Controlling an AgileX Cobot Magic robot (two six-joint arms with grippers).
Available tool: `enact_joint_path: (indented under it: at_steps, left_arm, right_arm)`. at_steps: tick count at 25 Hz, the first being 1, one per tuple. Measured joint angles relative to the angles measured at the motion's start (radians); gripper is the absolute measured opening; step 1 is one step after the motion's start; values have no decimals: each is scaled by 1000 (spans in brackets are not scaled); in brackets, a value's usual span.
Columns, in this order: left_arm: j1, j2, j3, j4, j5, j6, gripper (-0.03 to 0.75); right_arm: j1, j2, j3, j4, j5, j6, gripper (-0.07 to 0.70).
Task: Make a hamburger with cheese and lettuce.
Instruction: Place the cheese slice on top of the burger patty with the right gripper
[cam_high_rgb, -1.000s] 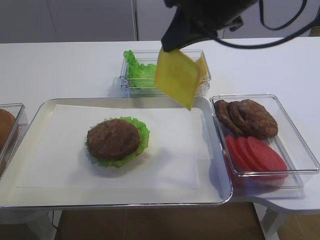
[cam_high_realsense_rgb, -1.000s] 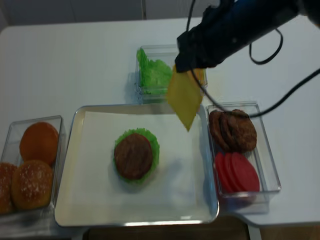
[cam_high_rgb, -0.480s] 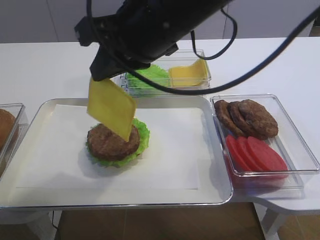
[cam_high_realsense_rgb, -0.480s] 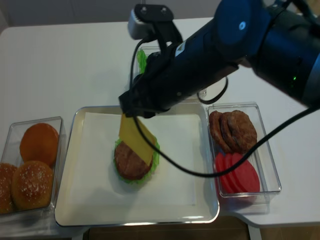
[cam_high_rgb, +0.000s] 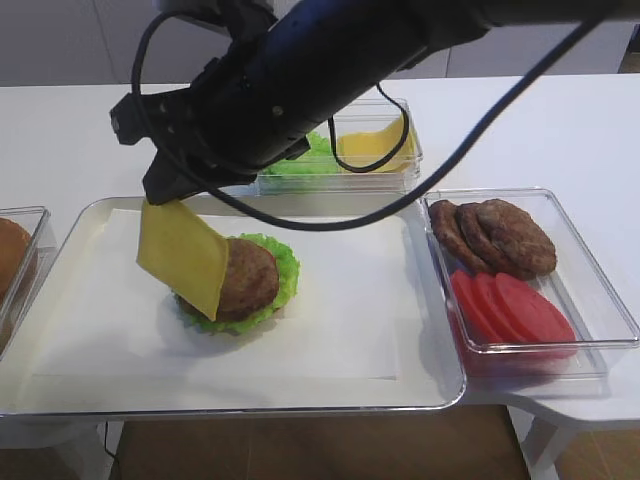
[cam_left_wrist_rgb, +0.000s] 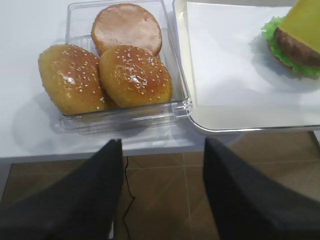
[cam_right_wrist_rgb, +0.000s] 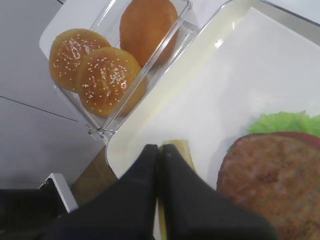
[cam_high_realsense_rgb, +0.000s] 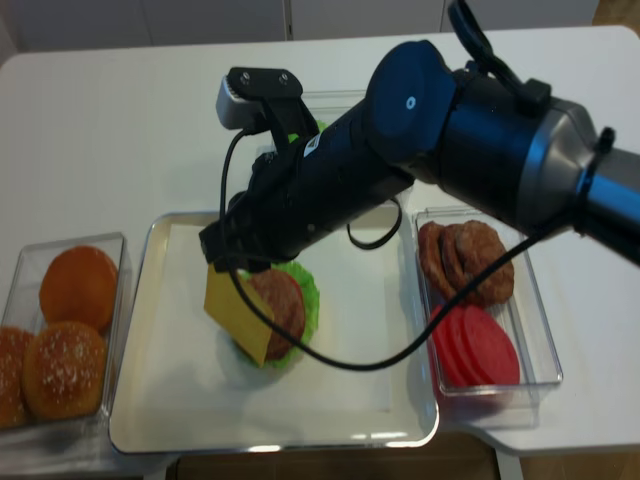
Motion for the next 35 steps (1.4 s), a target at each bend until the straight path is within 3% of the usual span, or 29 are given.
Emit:
enact_joint_path:
  at_steps: [10,35]
  left_arm:
    - [0,0,0,0,0,0,382]
    - [0,0,0,0,0,0,382]
  right_arm:
    - [0,53,0,-37,-26,-4,9]
    - [0,57,0,-323,-79,-8,9]
